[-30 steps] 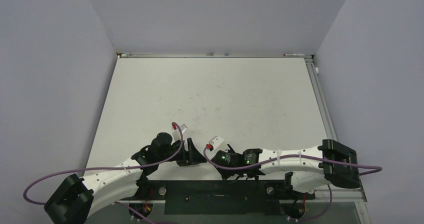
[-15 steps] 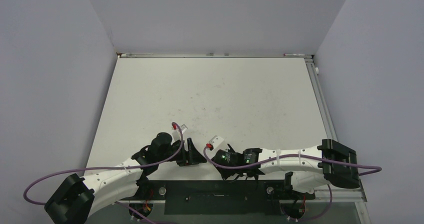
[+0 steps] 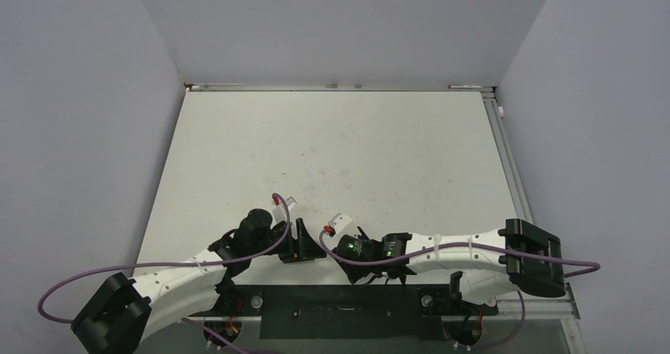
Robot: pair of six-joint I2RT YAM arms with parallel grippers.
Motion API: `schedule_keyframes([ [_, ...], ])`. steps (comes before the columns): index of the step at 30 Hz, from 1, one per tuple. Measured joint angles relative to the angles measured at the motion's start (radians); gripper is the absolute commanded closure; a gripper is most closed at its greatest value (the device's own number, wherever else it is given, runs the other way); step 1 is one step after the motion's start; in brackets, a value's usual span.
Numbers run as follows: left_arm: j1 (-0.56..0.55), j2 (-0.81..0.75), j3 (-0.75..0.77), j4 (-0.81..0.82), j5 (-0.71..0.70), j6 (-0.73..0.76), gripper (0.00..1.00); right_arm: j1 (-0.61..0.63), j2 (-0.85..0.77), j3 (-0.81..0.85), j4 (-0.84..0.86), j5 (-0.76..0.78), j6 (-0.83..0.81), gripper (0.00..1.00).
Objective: Load the batteries into the remote control
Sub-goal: Load the battery cover into the remote control.
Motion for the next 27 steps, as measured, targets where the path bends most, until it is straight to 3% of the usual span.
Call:
schedule_keyframes([
  [14, 0.007, 0.012, 0.0, 0.015, 0.007, 0.011, 0.35, -0.019, 0.031, 0.008, 0.002, -0.005, 0.0, 0.84],
  [27, 0.013, 0.019, 0.0, 0.024, 0.011, 0.014, 0.35, -0.027, 0.04, 0.011, 0.01, -0.01, -0.008, 0.77],
])
